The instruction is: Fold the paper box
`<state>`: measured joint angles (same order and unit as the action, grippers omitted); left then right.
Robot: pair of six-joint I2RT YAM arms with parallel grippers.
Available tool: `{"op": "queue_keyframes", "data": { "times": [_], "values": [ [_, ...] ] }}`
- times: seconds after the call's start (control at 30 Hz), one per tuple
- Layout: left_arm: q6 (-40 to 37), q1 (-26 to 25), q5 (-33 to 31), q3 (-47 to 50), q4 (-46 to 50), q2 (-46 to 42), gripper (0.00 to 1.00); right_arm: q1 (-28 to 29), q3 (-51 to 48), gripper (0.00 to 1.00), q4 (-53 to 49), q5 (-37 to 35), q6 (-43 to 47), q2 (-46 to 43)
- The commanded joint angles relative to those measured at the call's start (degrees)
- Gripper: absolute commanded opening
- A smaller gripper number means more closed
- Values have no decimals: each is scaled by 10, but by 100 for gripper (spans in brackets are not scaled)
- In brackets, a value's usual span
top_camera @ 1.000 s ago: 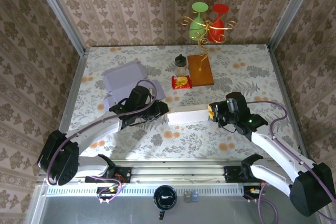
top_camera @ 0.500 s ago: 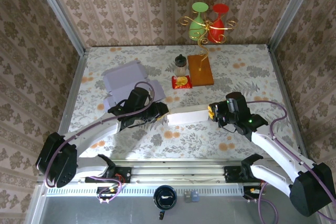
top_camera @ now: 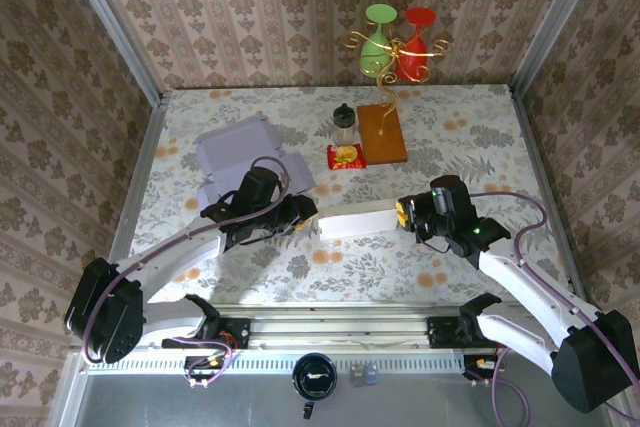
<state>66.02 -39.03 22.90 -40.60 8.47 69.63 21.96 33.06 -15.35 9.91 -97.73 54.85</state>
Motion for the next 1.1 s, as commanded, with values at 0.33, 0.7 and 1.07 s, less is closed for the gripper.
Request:
{"op": "queue_keyframes", "data": {
  "times": [0.33,0.7,1.07],
  "values": [
    [0,-7,-8,-28,30,-27,37,4,-30,23,-94,-3,-5,18],
    [-7,-20,21,-42,39,9,36,6,-30,22,-95,-5,-8,16],
    [-16,-24,4,5,49,15,23,6,-32,22,-103,-5,-9,15]
  ]
}}
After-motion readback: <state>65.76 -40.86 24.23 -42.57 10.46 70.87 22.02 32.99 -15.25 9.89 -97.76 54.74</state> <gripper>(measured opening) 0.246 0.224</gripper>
